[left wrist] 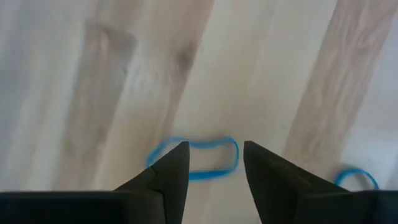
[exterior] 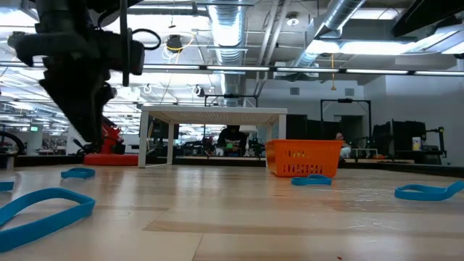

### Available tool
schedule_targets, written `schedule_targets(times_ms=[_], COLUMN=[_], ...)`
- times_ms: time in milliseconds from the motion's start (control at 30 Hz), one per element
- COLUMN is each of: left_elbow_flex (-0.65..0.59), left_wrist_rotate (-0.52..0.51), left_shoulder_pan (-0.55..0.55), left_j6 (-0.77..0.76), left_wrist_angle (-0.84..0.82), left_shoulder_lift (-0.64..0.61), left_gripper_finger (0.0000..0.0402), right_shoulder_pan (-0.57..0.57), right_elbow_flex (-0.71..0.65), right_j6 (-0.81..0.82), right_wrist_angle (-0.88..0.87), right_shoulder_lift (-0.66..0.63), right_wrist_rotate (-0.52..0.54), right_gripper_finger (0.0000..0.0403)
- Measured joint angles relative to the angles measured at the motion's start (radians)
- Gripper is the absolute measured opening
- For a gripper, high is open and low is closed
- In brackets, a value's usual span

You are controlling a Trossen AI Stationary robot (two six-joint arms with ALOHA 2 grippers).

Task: Pick & Place Office Desk Supplies
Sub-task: Put the blue rubber band into the blue bin

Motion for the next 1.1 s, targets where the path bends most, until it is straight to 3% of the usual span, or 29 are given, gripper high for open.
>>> schedule_targets(times_ms=[100,533,867,1100], left_elbow_flex=[0.000,-0.001,-0.002,0.003], left_wrist_rotate=[0.054,0.113,0.115,0.101], left_shoulder_pan=[-0.001,-0.004,-0.004,-0.018], left_j6=[-0.027,-0.009,0.008,0.007], left_wrist_angle=[0.000,0.028,0.049,0.055], left_shoulder_lift=[0.004,0.026,0.131,0.190], left_gripper_finger=[0.0147,0.0126,0.0171,0.0141], right_shoulder_pan=[0.003,0.003,0.003,0.003], right_elbow_flex=[0.000,0.000,0.000,0.000], right_j6=[0.000,0.000,0.000,0.002], right_wrist_angle=[0.000,-0.002,-0.005,-0.004], right_shoulder_lift=[0.000,0.000,0.000,0.000], right_wrist_rotate=[0.000,0.000,0.000,0.000], right_gripper_finger=[0.0157,0.0157,0.0157,0.0157])
